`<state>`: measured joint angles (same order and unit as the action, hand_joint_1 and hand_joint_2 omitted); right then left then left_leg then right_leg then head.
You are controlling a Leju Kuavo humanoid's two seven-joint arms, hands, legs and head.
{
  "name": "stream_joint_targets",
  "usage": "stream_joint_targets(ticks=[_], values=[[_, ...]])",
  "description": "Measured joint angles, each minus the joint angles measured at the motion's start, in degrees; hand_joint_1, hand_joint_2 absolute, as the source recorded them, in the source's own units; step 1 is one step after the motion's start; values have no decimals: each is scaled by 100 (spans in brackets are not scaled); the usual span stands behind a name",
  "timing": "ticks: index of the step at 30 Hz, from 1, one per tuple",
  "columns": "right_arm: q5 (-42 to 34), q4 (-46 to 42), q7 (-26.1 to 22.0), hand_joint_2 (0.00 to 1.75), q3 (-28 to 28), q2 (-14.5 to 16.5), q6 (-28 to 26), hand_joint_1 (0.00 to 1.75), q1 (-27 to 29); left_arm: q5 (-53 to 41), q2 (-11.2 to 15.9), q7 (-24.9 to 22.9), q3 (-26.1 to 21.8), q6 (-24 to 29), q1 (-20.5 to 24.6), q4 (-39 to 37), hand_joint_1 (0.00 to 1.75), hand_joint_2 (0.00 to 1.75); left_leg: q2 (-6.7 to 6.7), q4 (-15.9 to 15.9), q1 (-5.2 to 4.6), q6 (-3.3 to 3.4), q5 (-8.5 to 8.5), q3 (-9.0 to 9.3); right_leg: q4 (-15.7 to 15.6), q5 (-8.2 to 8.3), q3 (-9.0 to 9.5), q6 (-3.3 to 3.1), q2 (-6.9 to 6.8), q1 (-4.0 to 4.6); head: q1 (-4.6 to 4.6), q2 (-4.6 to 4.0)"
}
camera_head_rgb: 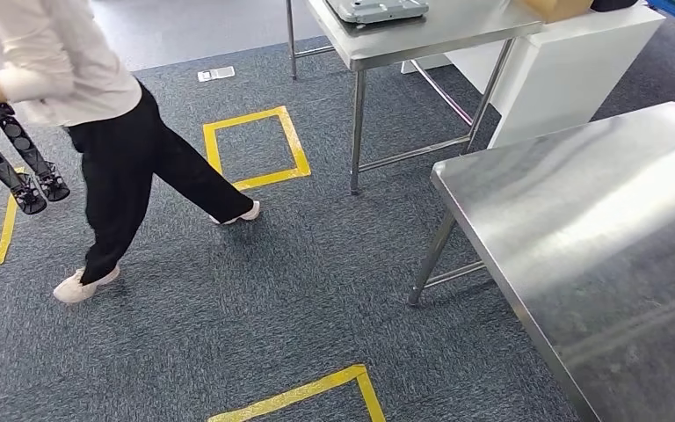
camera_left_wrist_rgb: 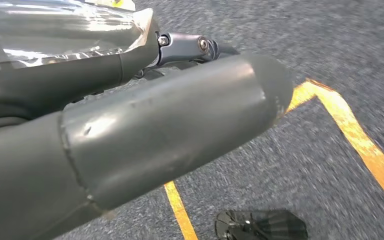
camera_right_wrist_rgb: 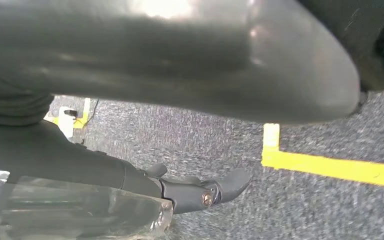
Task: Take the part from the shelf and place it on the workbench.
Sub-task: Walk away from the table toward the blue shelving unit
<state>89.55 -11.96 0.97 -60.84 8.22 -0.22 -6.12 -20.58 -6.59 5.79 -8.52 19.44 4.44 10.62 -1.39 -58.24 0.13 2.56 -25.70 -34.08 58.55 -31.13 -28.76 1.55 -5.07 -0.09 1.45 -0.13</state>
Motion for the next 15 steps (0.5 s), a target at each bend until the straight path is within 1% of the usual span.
stream_joint_targets(ticks=[1, 2, 3, 4, 5, 6, 7, 8, 9, 10, 11, 12, 13, 14, 15], values=[[0, 1, 4, 0, 9, 4, 0, 0, -1, 1, 4, -7, 0, 1, 6, 0, 0, 0, 57, 35, 13, 39, 26, 19, 222, -115, -101, 0, 151, -10, -3, 0], [-1, 2, 10, 0, 18, 4, 0, 0, 6, 1, 4, -16, 0, 1, 14, 0, 0, 0, 114, 48, 18, 62, 38, 22, 554, -266, -269, -19, 310, -30, -9, 0], [-1, 3, 16, 0, 27, 4, 0, 0, 17, 1, 5, -27, 0, 1, 23, 0, 0, 0, 185, 50, 18, 78, 44, 17, 960, -428, -479, -36, 412, -37, -11, 0], [-2, 5, 22, 0, 38, 1, 0, 0, 28, 2, 5, -38, -1, 1, 28, 0, 0, 0, 266, 49, 15, 82, 43, 13, 1319, -543, -677, -34, 459, -43, -14, 0], [-2, 7, 25, 0, 52, -7, 0, 0, 36, 4, 3, -49, -2, 2, 25, 0, 0, 0, 349, 47, 12, 83, 43, 13, 1516, -570, -802, -8, 476, -49, -13, 0], [-2, 7, 22, 0, 69, -19, 1, 0, 38, 7, 3, -57, -3, 5, 17, 0, 0, 0, 434, 43, 11, 82, 43, 17, 1487, -495, -821, 41, 488, -54, -14, 0], [-2, 7, 19, 0, 88, -31, 4, 0, 33, 9, 2, -63, -5, 9, 8, 0, 0, 0, 514, 39, 12, 79, 42, 23, 1224, -334, -725, 101, 516, -65, -14, 0], [-1, 7, 16, 0, 109, -45, 11, 0, 26, 10, 2, -71, -7, 14, 1, 0, 0, 0, 591, 32, 13, 70, 40, 27, 812, -133, -554, 159, 600, -89, -14, 0], [-1, 8, 17, 0, 131, -58, 22, 0, 18, 10, 2, -82, -8, 18, -4, -1, 0, 0, 664, 14, 0, 46, 33, 26, 419, 36, -394, 183, 717, -109, -17, 0], [0, 9, 21, 0, 150, -68, 34, 0, 14, 10, 3, -94, -8, 22, -7, -1, 0, 0, 726, 0, -10, 20, 26, 19, 135, 154, -283, 169, 811, -120, -19, 0], [0, 10, 28, 0, 171, -79, 50, 0, 9, 9, 4, -109, -9, 30, -13, -1, 0, 0, 780, -11, -20, -12, 21, 6, -20, 213, -215, 128, 878, -121, -20, 0], [-1, 12, 38, 0, 192, -84, 66, 0, 6, 9, 6, -128, -9, 40, -25, -2, 0, 0, 828, -16, -24, -44, 21, -7, -49, 227, -198, 70, 871, -106, -21, 0], [-1, 13, 45, 0, 210, -84, 80, 0, 2, 8, 9, -145, -10, 53, -42, -3, 0, 0, 871, -12, -9, -67, 28, -20, -55, 241, -182, 18, 817, -102, -21, 0], [-2, 13, 51, 0, 231, -79, 92, 0, -4, 8, 16, -167, -11, 64, -62, -4, 0, 0, 838, -40, 5, -91, 12, -40, -65, 255, -158, -24, 762, -105, -20, 0], [-2, 13, 54, 0, 246, -68, 96, 0, -7, 8, 22, -187, -12, 72, -78, -5, 0, 0, 727, -135, 14, -114, -51, -84, -75, 265, -148, -66, 702, -109, -11, 0]])
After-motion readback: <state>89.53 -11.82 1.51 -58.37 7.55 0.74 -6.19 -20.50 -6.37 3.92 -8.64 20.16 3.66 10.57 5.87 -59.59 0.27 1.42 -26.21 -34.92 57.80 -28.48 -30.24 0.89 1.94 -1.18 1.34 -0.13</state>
